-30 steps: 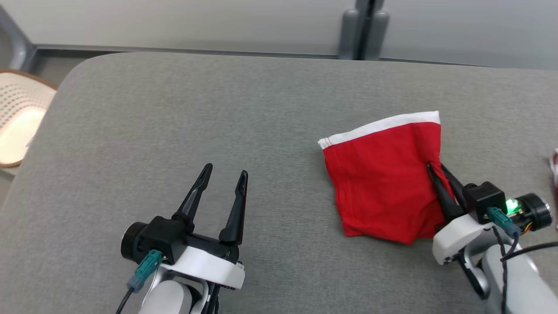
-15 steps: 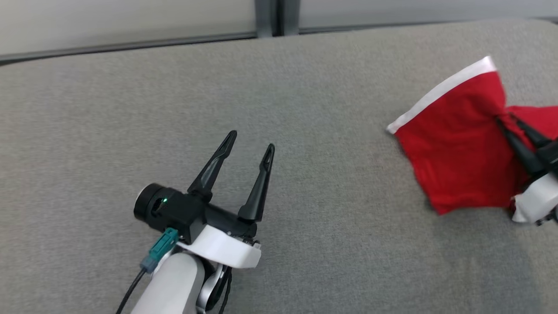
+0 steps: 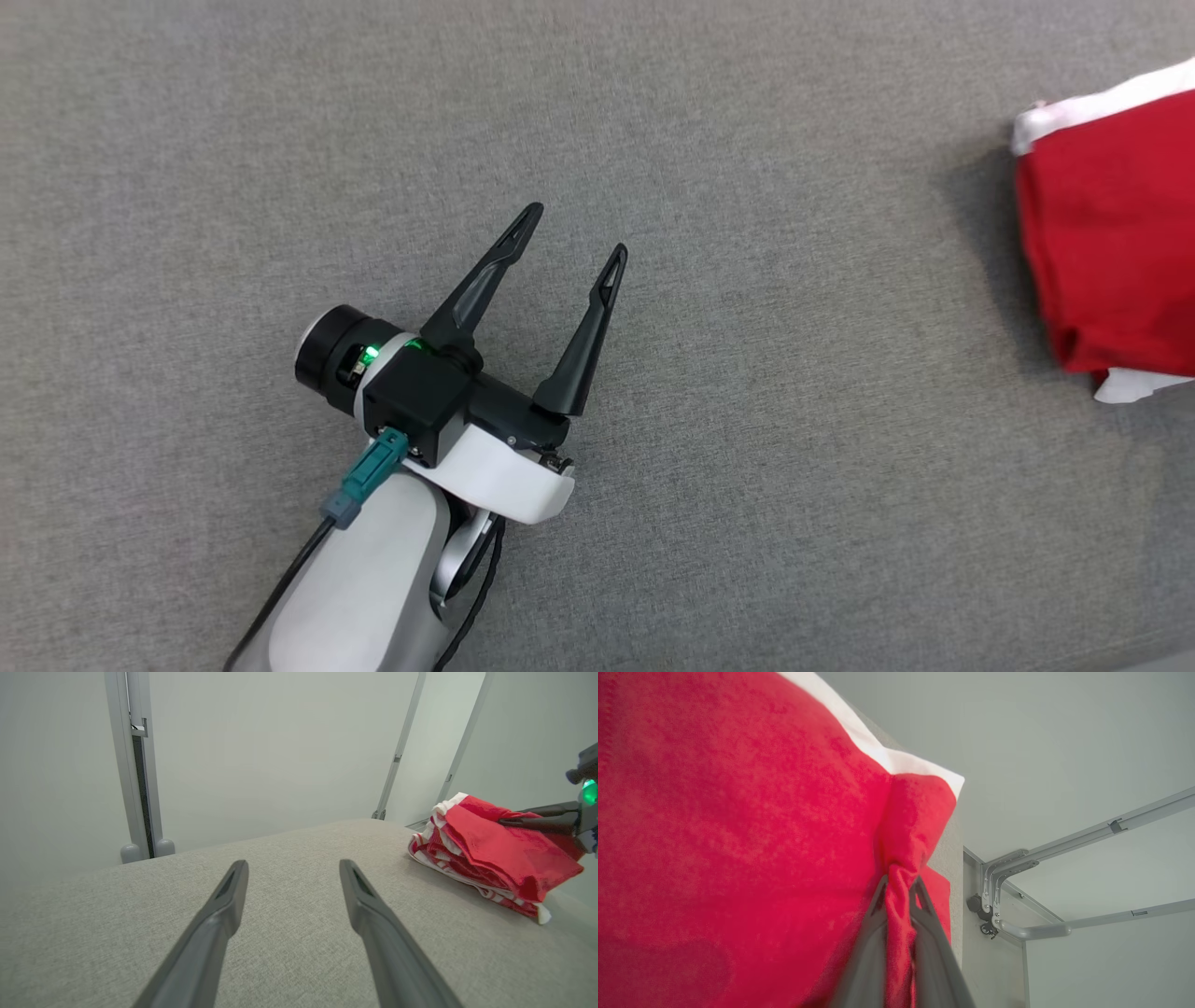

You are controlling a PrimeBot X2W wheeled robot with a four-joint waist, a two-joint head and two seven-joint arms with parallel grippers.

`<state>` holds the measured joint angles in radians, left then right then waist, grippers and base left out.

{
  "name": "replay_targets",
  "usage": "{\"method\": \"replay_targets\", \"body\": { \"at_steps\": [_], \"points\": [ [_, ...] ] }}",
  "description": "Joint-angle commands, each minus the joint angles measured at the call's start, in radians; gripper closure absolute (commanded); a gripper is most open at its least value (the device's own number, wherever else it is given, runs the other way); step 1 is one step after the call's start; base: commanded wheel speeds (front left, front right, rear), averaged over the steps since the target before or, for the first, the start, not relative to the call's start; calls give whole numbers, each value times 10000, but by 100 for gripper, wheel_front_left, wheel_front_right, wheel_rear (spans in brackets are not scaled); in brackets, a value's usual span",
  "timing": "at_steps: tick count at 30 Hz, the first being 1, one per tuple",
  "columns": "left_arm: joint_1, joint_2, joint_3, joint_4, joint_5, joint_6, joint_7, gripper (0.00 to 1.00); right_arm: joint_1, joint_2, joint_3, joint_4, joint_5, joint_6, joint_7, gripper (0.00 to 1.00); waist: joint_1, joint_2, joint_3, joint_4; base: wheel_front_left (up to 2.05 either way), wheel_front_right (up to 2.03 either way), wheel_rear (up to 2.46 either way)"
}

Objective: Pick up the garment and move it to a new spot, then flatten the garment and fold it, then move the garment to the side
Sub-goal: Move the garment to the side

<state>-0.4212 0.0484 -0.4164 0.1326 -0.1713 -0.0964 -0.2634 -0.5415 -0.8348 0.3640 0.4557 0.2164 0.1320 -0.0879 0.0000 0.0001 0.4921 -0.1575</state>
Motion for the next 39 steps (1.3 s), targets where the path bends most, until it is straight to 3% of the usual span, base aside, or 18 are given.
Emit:
{"method": "replay_targets", "body": {
  "at_steps": [1,13,15,16,23,33,39],
  "points": [
    [-235,47,55,14,60,-66,-12,0,-243,-29,-131,255,-118,-26,-90,100,0,-1,344,-36,0,0,0],
    [-450,44,175,-39,7,-161,-12,0,-675,153,-1096,1956,-885,-26,-279,100,0,-1,793,447,0,0,0],
    [-446,40,165,-62,-57,-149,-12,0,-679,182,-1126,2127,-981,-24,-308,73,0,-1,733,533,0,0,0],
    [-428,39,153,-80,-85,-131,-12,0,-703,187,-1187,2259,-1046,-24,-279,0,0,-1,680,567,0,0,0],
    [-56,39,72,-143,-347,58,-12,0,-975,674,-1757,2479,-1565,-24,-589,0,0,-1,-305,813,0,0,0],
    [1023,44,345,-219,-677,438,-12,0,-500,2195,-2000,1333,-1120,-24,-1297,0,0,-1,-2396,1522,0,0,0],
    [1912,42,751,-185,-557,585,-10,0,603,3523,-2331,269,-466,-24,-1606,0,0,-1,-3427,2100,0,0,0]
  ]
}}
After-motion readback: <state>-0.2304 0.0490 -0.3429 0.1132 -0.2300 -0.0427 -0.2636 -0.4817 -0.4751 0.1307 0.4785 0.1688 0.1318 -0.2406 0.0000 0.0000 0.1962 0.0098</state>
